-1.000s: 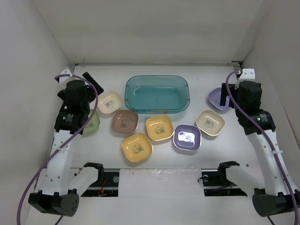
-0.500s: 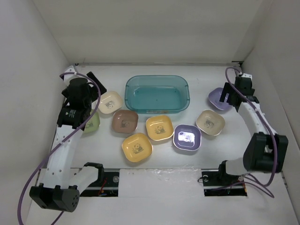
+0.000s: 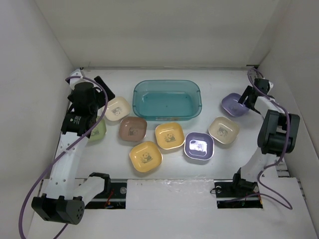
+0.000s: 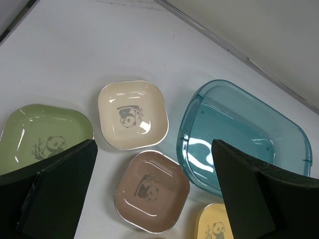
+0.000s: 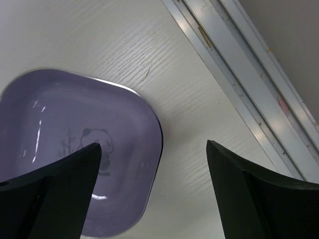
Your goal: Place the plates into the plastic bin on the countertop
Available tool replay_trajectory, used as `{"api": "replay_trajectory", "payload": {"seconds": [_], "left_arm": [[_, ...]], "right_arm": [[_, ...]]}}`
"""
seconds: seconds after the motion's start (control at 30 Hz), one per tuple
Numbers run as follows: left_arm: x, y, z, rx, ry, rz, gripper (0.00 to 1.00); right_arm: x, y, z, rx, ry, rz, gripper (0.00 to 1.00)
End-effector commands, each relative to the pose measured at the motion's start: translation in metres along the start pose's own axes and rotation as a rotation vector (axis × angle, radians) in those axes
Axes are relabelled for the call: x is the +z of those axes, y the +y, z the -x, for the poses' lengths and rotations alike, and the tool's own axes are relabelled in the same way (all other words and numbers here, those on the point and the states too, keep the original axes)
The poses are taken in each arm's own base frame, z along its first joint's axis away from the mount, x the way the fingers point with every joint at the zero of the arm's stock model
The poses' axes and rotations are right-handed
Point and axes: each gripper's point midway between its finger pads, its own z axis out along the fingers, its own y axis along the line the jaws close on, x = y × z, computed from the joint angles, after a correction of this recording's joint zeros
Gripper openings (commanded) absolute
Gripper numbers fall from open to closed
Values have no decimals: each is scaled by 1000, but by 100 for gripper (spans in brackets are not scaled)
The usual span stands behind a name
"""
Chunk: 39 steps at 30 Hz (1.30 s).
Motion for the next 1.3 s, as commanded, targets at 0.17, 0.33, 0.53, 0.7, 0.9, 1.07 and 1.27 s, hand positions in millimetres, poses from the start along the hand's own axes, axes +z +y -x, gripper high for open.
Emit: {"api": "replay_trajectory", "payload": {"seconds": [0.17, 0.33, 0.53, 0.7, 0.9, 1.07, 1.27], "left_arm": [[8, 0, 1, 9, -10, 9, 100], [12, 2, 0, 15, -2, 28, 100], [34, 9, -21, 11, 80, 104, 100], [55, 17, -46, 18, 180, 173, 100], [87, 17, -36, 19, 202, 224, 100], [113, 31, -20, -5, 217, 263, 100], [172, 53, -51, 96, 337, 393, 100]], "right_arm": [[33, 14, -8, 36, 44, 37, 66], [41, 22, 3, 25, 50, 50, 21], [41, 54, 19, 56, 24, 150, 0], [7, 97, 66, 118, -112, 245, 0], [-64, 157, 133, 127, -323, 353, 0], [-119, 207, 154, 73, -408, 513, 0], [-189, 281, 113, -130, -419, 721, 0]]}}
